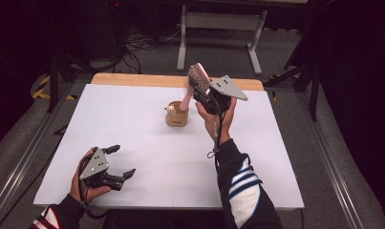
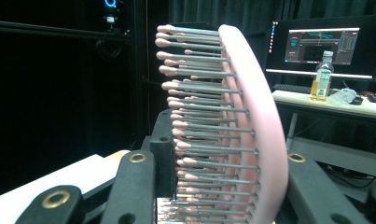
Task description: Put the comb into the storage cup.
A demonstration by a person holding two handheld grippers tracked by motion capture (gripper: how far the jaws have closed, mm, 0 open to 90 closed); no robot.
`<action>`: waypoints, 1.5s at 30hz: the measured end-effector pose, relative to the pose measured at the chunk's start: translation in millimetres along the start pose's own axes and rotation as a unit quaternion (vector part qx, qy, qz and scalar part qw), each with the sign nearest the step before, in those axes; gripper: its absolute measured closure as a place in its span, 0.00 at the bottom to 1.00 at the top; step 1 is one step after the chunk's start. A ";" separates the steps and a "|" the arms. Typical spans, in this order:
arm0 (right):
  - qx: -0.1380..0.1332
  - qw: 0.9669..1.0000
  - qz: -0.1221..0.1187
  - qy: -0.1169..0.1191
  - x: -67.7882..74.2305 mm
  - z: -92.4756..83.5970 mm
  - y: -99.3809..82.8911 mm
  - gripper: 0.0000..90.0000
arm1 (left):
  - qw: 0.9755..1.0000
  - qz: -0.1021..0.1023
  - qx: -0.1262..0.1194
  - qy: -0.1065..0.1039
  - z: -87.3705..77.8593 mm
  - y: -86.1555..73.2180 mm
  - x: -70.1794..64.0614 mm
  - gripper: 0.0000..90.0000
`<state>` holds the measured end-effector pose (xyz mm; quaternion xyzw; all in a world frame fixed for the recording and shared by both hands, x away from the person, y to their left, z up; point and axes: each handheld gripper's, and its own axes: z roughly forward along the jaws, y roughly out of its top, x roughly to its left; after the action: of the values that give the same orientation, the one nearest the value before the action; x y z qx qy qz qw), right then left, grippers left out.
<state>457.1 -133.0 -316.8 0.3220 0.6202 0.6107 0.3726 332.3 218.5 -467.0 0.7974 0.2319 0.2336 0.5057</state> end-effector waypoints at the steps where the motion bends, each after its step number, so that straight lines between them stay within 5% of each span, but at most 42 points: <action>1: 0.001 1.000 0.000 0.000 -0.1 1.6 -0.9 0.71 | 1.000 0.000 0.000 -0.001 0.1 -0.3 0.1 0.06; 45: 0.045 0.998 0.032 0.000 12.0 27.6 -46.1 0.70 | 1.000 0.003 0.006 0.000 -2.4 -2.9 -0.8 0.06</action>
<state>477.2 -110.6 -363.0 0.3579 0.6368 0.5936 0.3378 329.8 220.9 -468.9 0.8014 0.2309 0.2335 0.5000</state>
